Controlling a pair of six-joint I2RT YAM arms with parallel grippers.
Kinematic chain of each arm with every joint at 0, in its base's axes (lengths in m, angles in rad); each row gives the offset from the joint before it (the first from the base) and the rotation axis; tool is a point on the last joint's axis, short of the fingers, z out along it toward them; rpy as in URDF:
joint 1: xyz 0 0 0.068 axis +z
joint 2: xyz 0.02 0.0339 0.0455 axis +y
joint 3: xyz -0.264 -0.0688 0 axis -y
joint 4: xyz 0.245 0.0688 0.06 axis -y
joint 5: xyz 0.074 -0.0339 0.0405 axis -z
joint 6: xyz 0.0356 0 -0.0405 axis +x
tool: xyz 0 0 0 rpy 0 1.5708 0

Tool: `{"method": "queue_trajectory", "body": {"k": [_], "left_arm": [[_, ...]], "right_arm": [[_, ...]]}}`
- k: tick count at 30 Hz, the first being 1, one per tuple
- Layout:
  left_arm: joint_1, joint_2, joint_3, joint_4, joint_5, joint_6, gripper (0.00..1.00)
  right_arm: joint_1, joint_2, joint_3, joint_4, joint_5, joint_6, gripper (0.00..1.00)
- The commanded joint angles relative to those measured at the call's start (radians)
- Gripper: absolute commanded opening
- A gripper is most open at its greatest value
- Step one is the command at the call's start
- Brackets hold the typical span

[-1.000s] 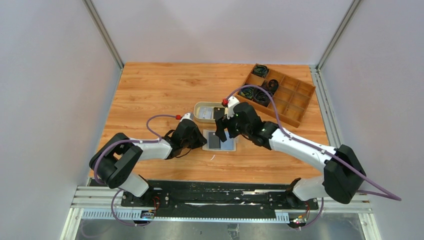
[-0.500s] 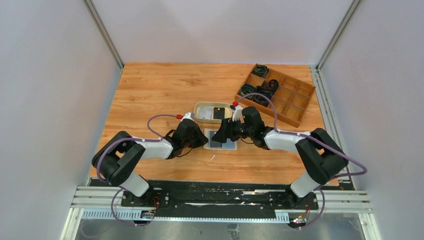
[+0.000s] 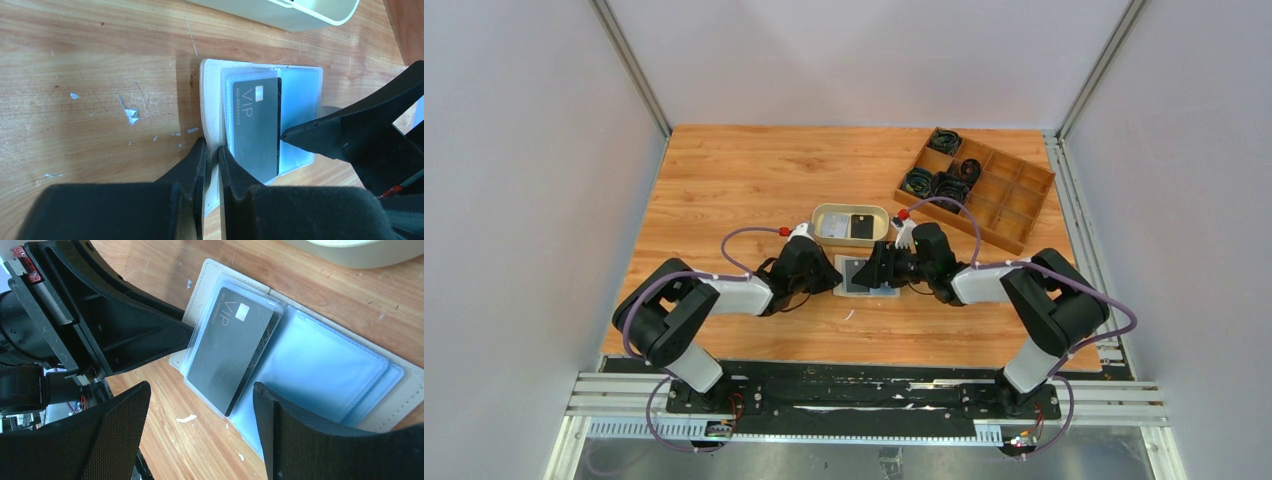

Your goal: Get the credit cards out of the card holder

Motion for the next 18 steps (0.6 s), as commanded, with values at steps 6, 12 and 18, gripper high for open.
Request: {"method": "queue_trajectory", "body": {"k": [6, 12, 18], "left_arm": [[0.003, 0.083, -0.044, -0.223, -0.048, 0.050, 0.00], [0.002, 0.088, -0.047, -0.223, -0.048, 0.049, 0.00], [0.002, 0.079, -0.054, -0.223, -0.051, 0.049, 0.00]], "right_arm": [[-0.012, 0.072, -0.023, 0.116, 0.011, 0.052, 0.78], [-0.011, 0.140, -0.049, 0.219, -0.009, 0.160, 0.77], [-0.020, 0.216, -0.114, 0.355, -0.012, 0.330, 0.77]]}}
